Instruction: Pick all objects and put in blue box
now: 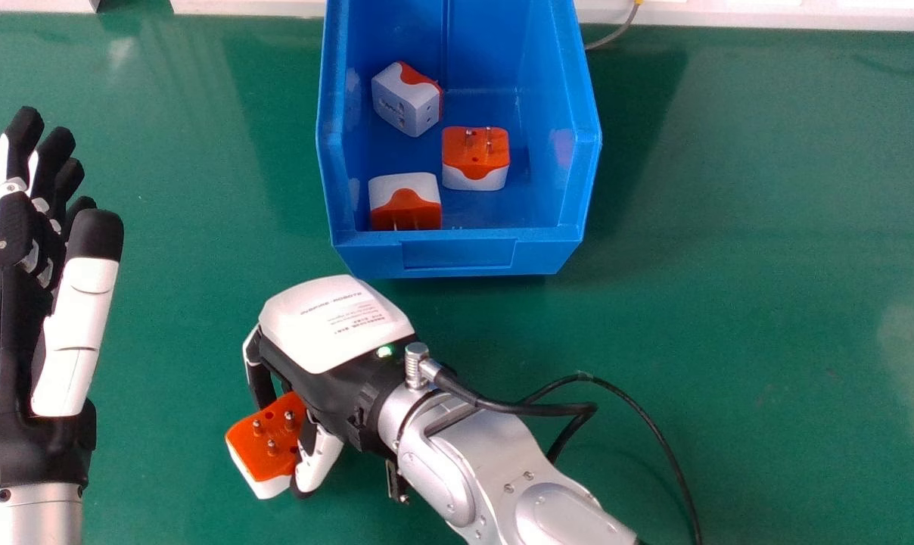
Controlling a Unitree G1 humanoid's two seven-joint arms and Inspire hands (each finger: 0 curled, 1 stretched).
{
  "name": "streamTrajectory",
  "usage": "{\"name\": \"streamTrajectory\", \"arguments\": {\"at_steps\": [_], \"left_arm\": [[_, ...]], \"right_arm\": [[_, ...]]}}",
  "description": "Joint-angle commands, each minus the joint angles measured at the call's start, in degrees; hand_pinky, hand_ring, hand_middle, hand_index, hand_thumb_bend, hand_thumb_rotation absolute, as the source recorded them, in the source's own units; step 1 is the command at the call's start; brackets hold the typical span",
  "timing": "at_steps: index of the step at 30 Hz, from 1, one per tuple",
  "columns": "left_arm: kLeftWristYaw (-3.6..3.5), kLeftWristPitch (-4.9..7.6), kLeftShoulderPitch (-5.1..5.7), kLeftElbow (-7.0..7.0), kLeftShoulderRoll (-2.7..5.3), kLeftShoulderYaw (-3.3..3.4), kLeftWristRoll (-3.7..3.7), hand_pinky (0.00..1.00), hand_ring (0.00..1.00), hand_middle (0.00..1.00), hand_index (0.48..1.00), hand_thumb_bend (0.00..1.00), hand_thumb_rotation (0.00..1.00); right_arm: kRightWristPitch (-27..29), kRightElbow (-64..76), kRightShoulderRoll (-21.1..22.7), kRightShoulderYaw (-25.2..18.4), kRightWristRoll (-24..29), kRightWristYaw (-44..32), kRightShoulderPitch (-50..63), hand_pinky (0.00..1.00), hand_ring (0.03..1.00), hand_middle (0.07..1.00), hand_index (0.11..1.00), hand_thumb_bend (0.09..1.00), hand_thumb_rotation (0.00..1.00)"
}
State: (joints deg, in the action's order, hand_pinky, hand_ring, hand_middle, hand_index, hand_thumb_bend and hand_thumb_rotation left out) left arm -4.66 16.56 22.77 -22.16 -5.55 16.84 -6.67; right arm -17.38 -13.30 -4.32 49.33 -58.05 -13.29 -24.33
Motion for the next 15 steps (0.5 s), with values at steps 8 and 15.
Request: {"name": "streamTrajectory", "arguments": {"at_steps": [8, 15], "left_arm": [[-0.3, 2.17, -0.1, 0.2, -1.26, 1.59, 0.55, 0.94, 0.96, 0.97, 0.975, 0.82, 0.82], [-0.47, 2.39, -0.87, 1.81, -1.99, 2.88, -0.04, 0.94, 0.97, 0.97, 0.973, 0.8, 0.85]], "right_arm": [[0.3, 10.9, 3.0, -1.2, -0.1, -1.8, 2.6, 0.21, 0.312, 0.446, 0.516, 0.514, 0.0], [0.8, 21.5, 6.3, -3.3, 1.0, -5.9, 6.6, 0.2, 0.306, 0.443, 0.518, 0.513, 0.0]]}}
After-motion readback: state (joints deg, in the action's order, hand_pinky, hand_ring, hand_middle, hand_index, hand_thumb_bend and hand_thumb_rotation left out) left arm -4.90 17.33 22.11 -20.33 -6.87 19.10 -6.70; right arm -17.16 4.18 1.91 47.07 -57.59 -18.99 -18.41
